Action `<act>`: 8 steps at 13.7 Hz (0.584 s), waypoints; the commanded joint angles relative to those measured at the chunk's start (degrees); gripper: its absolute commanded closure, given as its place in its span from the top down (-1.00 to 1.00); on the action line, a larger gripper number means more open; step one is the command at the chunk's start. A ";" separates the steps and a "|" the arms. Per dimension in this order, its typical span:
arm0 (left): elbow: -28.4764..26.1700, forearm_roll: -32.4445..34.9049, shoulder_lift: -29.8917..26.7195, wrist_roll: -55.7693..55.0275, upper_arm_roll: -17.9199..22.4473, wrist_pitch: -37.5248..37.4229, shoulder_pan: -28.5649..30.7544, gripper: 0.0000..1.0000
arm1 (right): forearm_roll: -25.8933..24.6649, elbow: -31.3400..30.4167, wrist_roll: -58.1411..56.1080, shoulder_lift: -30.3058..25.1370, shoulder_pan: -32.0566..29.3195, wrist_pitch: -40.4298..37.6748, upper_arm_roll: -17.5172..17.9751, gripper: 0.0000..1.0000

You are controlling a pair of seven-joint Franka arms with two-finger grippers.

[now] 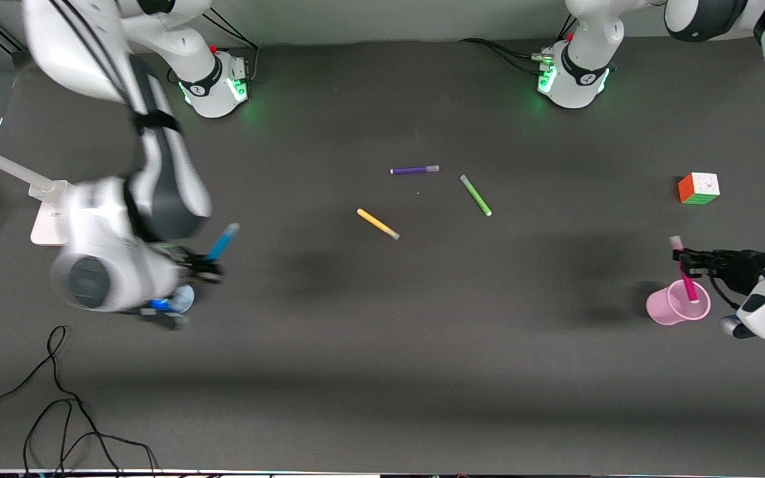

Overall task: Place pink and blue markers in matching cups
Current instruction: 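Carry the blue marker to the blue cup while the left gripper carries pink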

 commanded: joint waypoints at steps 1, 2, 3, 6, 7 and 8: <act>2.47 4.72 3.53 2.53 -0.46 -0.96 -0.05 -1.00 | -1.37 -7.68 -6.72 -8.22 0.85 7.01 -7.37 -1.00; 2.47 5.52 4.58 2.71 -0.46 -0.60 -0.05 -1.00 | -1.72 -10.83 -7.17 -10.50 0.93 11.75 -8.70 -1.00; 2.65 5.62 5.90 2.89 -0.28 0.10 0.29 -1.00 | -3.38 -14.69 -7.09 -13.31 0.93 16.84 -8.97 -1.00; 2.74 5.88 7.93 4.64 -0.19 0.98 1.61 -1.00 | -4.53 -31.54 -6.48 -23.76 1.02 35.80 -9.85 -1.00; 2.74 5.88 8.45 4.91 0.24 1.07 1.70 -1.00 | -5.14 -37.87 -6.30 -26.06 1.20 43.45 -9.85 -1.00; 2.65 5.88 8.72 4.91 0.42 1.59 1.70 -1.00 | -6.63 -42.81 -6.30 -27.64 1.11 49.87 -9.85 -1.00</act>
